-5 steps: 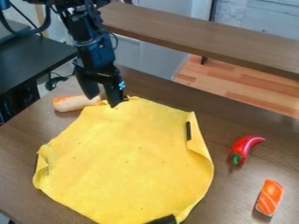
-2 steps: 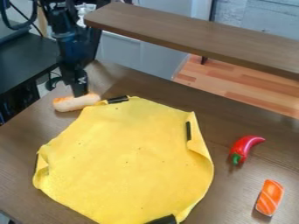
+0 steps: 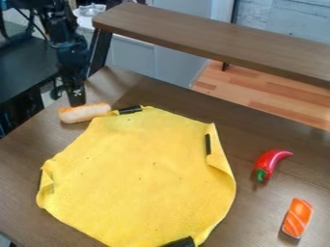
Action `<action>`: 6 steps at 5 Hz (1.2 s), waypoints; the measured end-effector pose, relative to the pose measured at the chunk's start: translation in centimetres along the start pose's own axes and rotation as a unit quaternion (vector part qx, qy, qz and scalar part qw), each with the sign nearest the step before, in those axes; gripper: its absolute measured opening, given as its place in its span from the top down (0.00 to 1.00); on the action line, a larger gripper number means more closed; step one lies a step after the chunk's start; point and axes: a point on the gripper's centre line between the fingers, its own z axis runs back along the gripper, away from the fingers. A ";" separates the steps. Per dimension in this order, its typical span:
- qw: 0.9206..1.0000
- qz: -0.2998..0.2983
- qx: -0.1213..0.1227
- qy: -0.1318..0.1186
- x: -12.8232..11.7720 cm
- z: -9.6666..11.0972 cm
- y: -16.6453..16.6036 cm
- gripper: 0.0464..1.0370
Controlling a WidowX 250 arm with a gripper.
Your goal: Move the object on the yellow cloth
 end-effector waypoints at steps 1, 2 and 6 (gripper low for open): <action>0.998 -0.041 0.038 -0.034 0.7 -0.8 0.7 0.04; 0.997 -0.058 0.043 -0.025 0.5 -2.6 0.9 0.04; 0.997 -0.054 0.040 0.027 1.0 -6.0 1.6 0.36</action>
